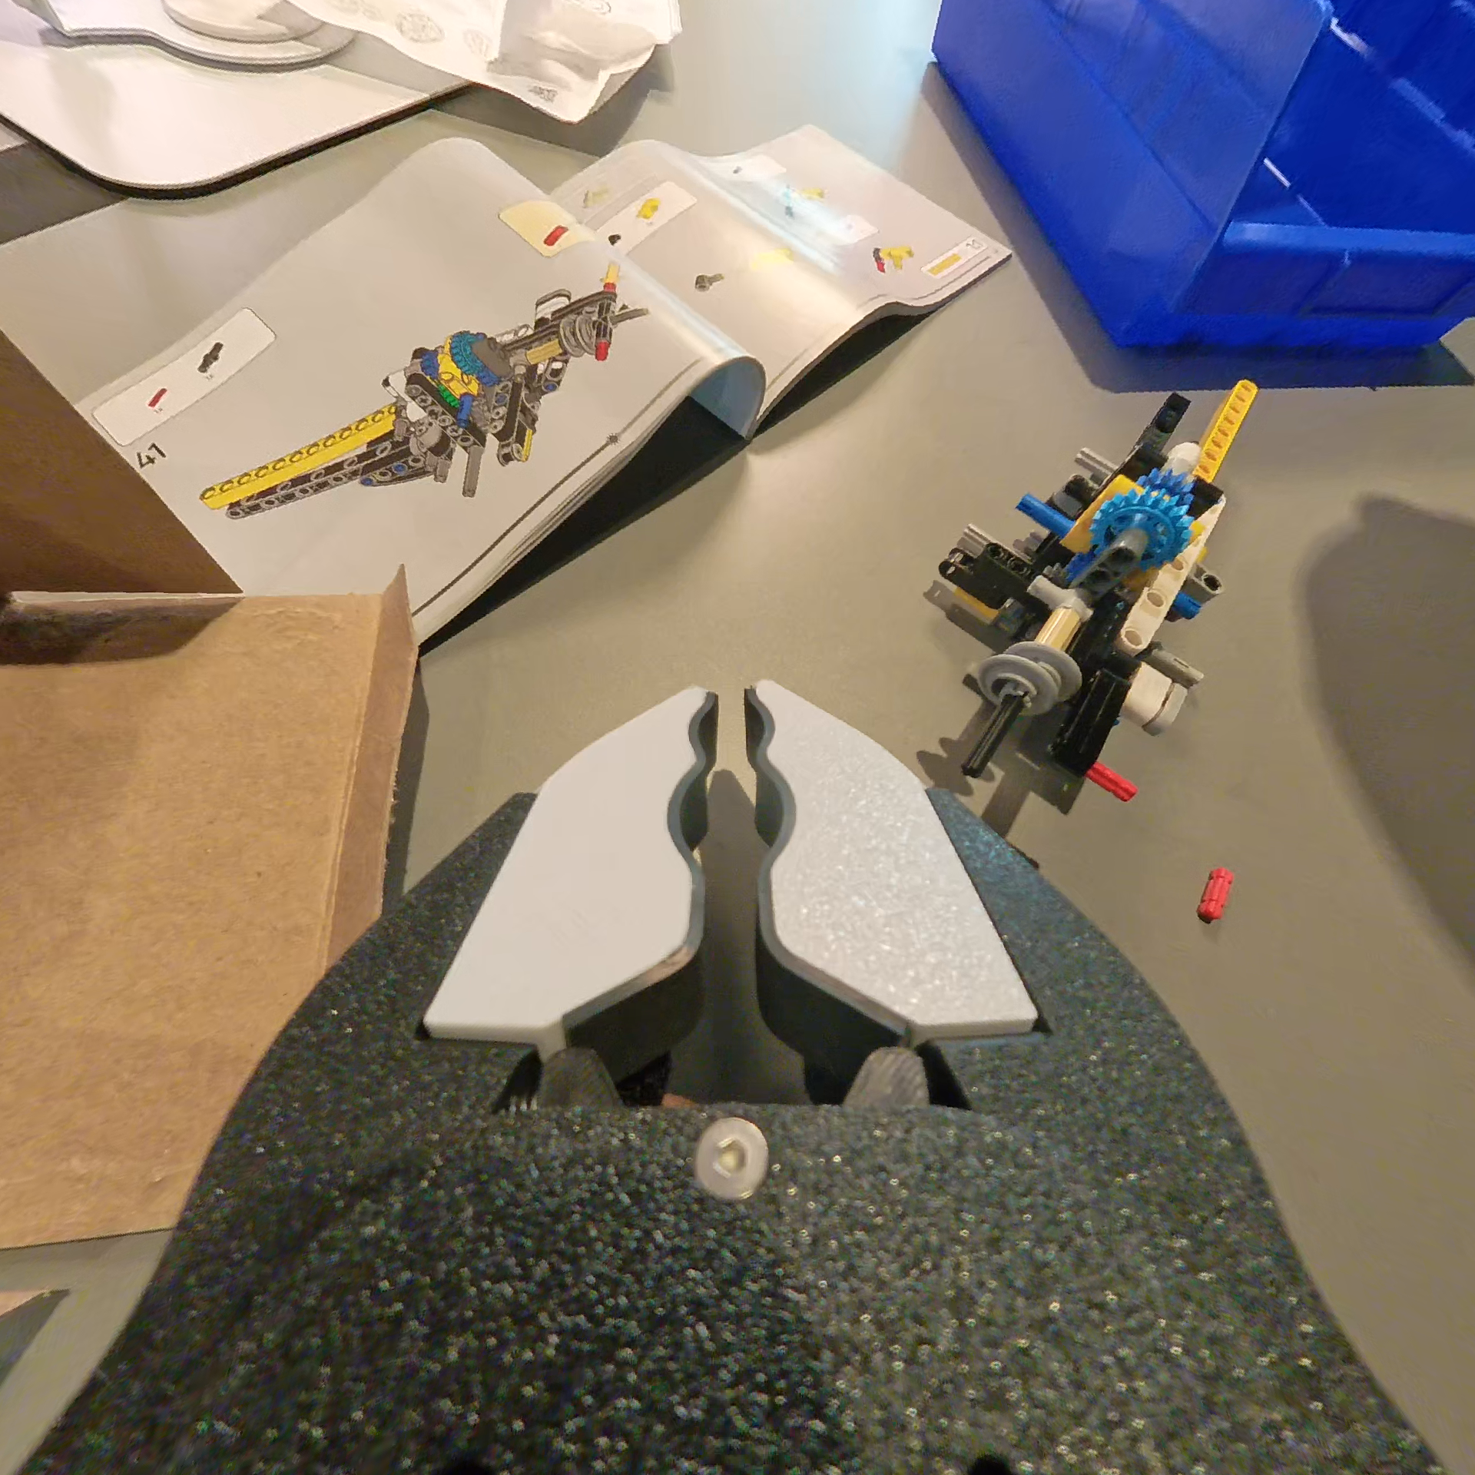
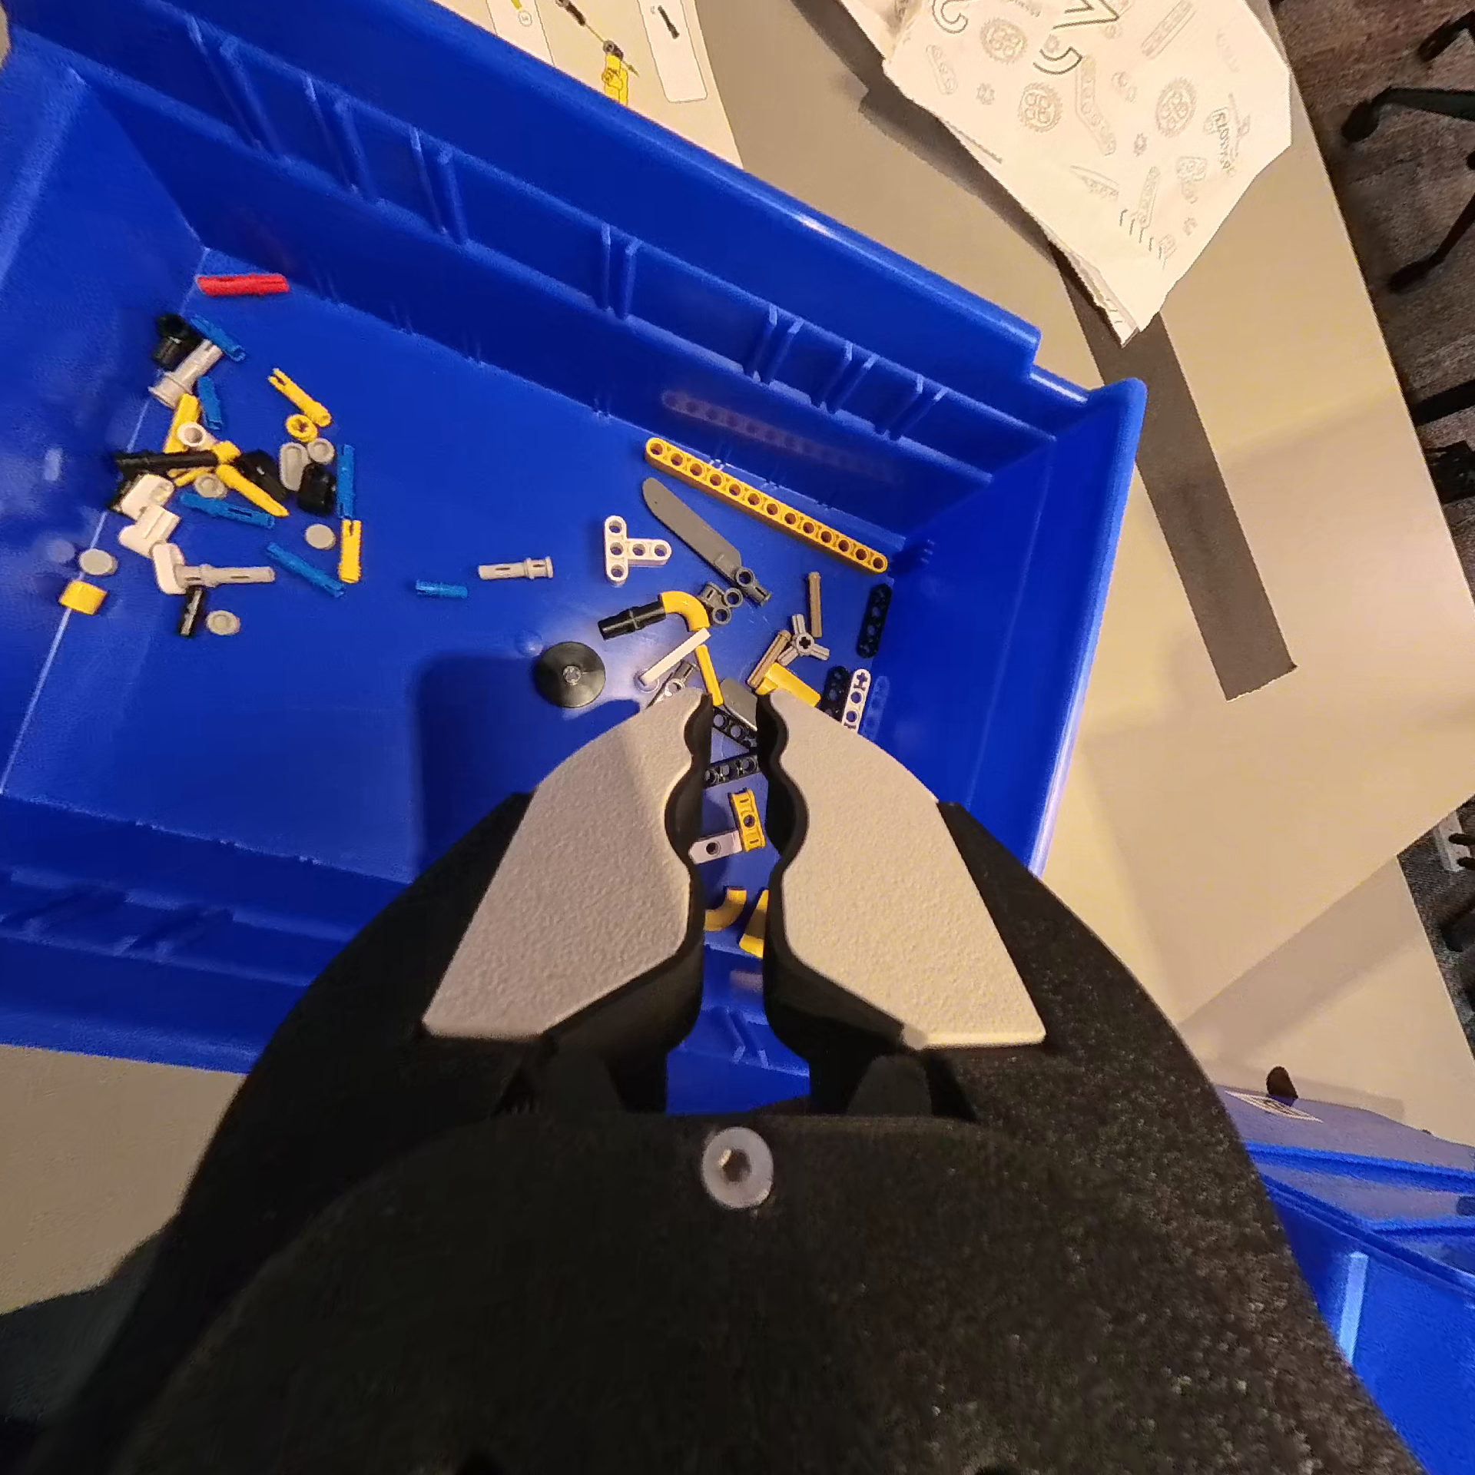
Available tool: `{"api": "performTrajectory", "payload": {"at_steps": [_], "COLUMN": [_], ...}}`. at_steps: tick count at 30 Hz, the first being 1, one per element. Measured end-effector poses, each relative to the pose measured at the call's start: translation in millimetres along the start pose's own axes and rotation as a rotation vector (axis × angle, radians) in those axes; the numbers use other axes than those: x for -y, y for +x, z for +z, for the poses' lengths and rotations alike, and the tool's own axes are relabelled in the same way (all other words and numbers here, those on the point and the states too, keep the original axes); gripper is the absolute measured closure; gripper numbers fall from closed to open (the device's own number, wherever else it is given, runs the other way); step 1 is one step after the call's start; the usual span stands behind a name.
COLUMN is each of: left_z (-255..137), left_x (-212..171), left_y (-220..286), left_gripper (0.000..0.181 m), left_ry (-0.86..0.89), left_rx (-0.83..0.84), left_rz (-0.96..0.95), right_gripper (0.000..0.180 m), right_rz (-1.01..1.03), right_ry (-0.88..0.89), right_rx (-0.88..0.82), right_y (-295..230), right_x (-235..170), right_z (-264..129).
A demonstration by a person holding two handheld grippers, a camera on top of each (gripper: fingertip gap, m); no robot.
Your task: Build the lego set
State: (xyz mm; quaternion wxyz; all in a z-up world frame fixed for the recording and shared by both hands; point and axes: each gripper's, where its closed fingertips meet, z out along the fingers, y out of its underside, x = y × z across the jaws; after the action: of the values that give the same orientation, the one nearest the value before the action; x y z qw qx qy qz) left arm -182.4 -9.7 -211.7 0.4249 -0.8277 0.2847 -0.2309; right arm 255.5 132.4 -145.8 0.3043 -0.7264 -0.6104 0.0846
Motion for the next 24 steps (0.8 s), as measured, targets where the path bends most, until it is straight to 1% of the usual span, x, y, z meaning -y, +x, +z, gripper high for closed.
{"api": "performTrajectory", "payload": {"at_steps": [24], "left_z": [-0.2], "left_x": [0.1], "left_y": [0.0], "left_gripper": [0.174], "left_ry": [0.001], "left_rx": [-0.001], "left_rz": [-0.002], "right_gripper": [0.169], "right_rz": [-0.006], "right_ry": [-0.012], "right_rx": [0.005], "right_y": [-1.0], "right_x": [-1.3], "right_z": [4.9]}}
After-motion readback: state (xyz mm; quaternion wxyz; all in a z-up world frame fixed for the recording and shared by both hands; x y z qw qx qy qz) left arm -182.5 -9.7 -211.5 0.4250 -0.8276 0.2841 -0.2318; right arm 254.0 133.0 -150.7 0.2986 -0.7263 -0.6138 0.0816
